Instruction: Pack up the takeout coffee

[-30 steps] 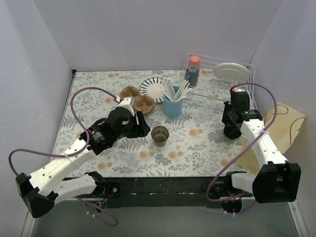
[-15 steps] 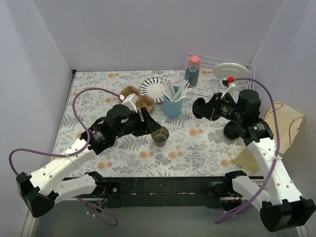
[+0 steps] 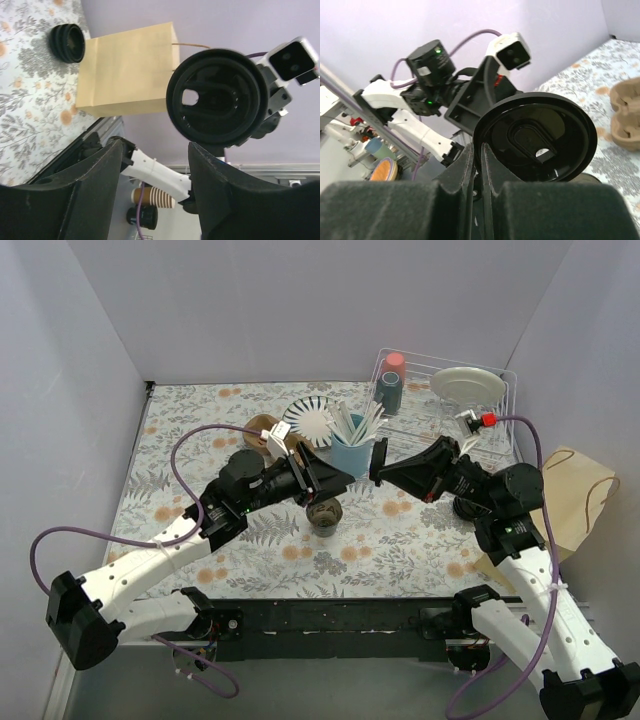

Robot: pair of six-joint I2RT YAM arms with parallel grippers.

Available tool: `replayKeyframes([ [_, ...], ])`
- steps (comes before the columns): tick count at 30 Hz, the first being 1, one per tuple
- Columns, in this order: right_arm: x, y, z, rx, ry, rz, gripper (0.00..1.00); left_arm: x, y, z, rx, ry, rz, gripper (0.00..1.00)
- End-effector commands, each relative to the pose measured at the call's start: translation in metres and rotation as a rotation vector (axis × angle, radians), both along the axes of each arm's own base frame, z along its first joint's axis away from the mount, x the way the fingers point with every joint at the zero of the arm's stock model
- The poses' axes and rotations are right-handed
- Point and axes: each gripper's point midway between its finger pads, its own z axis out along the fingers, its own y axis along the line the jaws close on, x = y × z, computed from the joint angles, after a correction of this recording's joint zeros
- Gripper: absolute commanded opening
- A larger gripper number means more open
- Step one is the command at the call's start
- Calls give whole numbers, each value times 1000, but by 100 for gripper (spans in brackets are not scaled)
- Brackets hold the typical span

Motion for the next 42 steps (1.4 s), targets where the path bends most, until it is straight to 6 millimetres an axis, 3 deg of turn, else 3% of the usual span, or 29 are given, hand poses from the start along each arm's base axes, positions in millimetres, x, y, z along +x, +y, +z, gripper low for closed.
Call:
replayKeyframes([
  [1, -30, -4, 27, 86, -143, 75, 12, -3, -1, 44, -196, -17, -15, 54],
  [10, -42, -8, 34, 111, -202, 81, 13, -1, -7, 56, -271, 21, -37, 53],
  [16, -44, -8, 34, 121, -191, 96, 13, -2, -17, 68, -262, -92, -90, 52],
  [27, -43, -6, 30, 113, -174, 107, 12, -6, -36, 65, -249, -144, -173, 47],
  [34, -43, -7, 29, 115, -167, 102, 12, -7, -43, 57, -226, -132, -184, 36],
  [42, -41, -7, 26, 115, -162, 91, 12, -8, -41, 54, -219, -123, -166, 11],
])
